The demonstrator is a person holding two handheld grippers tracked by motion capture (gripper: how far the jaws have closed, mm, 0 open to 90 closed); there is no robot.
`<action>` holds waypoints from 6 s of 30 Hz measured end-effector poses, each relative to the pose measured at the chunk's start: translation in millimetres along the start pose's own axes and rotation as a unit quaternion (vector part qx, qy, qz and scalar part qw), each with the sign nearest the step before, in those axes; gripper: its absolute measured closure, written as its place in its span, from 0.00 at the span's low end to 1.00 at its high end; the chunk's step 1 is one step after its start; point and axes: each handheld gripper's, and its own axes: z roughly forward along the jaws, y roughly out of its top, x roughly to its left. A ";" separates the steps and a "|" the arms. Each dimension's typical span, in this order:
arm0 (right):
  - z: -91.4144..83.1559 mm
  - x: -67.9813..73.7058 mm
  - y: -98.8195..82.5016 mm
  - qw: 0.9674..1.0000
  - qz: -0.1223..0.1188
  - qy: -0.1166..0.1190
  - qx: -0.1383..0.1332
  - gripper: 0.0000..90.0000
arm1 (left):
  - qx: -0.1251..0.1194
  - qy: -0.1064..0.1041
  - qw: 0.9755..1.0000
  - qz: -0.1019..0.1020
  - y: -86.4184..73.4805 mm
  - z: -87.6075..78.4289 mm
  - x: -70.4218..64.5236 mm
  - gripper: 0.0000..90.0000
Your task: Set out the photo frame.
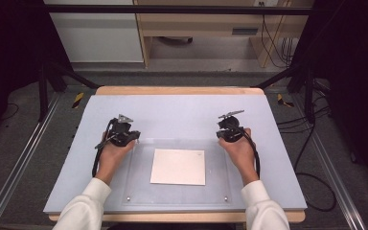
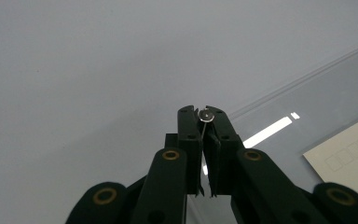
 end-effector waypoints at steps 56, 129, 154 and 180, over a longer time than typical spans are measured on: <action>-91.4 7.1 -105.4 0.986 -0.097 0.001 -0.138 0.19 | 0.094 -0.027 0.995 -0.030 24.6 9.1 11.0 0.94; -102.8 62.1 -173.9 0.934 -0.326 0.031 -0.146 0.41 | 0.124 -0.030 0.991 -0.046 33.0 17.8 15.9 0.94; -102.2 59.3 -173.7 0.933 -0.322 0.018 -0.160 0.48 | 0.126 -0.034 0.990 -0.057 34.2 19.8 19.0 0.94; -102.2 69.3 -171.1 0.914 -0.368 -0.017 -0.171 0.61 | 0.074 -0.029 0.996 -0.038 30.8 12.8 22.9 0.67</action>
